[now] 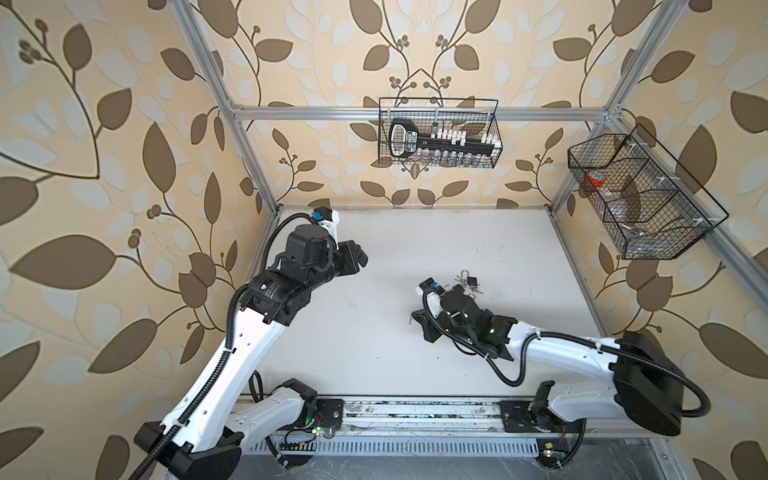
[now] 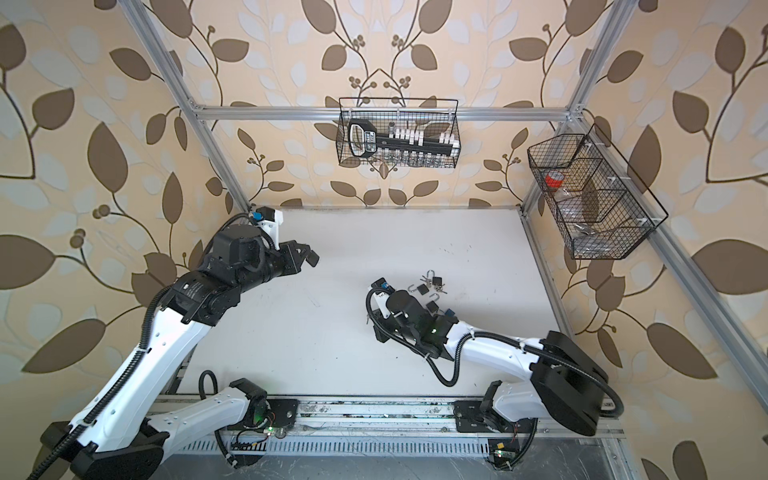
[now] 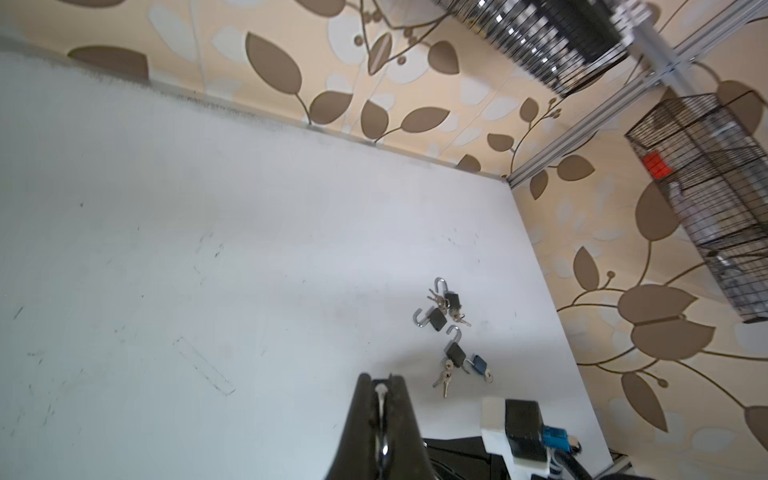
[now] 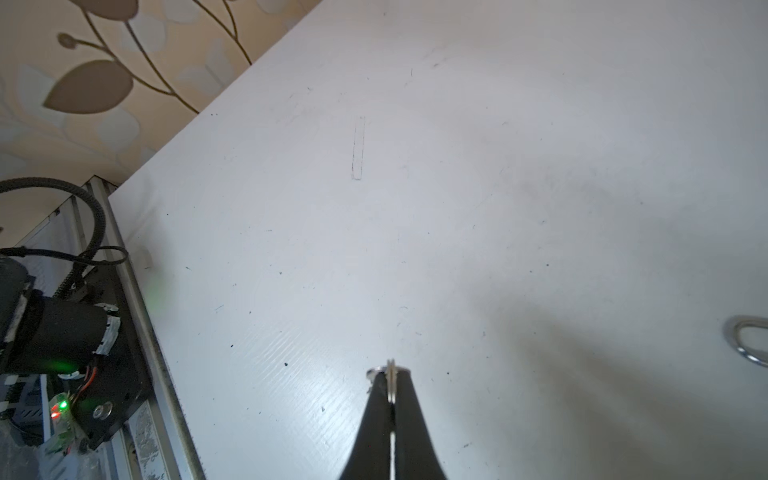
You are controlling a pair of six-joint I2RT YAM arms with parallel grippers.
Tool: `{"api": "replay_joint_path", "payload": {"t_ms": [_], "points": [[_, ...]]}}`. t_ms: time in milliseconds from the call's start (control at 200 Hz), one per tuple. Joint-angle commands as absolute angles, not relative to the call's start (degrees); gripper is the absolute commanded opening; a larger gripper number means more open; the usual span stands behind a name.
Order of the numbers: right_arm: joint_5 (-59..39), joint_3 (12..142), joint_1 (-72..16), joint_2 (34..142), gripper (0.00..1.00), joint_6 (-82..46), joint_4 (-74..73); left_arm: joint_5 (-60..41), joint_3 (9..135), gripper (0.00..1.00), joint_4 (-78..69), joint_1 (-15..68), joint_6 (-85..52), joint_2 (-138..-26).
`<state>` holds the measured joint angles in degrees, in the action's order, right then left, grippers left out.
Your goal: Lock with the key
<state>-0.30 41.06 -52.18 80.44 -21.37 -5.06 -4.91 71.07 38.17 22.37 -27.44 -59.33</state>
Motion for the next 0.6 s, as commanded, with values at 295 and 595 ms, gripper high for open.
{"api": "replay_joint_path", "payload": {"t_ms": [295, 595], "points": [[-12.1, 60.0, -53.4, 102.9, 0.0, -24.7, -3.9, -13.8, 64.4, 0.0, 41.8, 2.0, -34.7, -57.1], [-17.4, 77.3, -55.5, 119.2, 0.0, -26.1, -2.2, -13.1, 63.4, 0.0, 42.9, -0.2, -34.1, -55.7]]}}
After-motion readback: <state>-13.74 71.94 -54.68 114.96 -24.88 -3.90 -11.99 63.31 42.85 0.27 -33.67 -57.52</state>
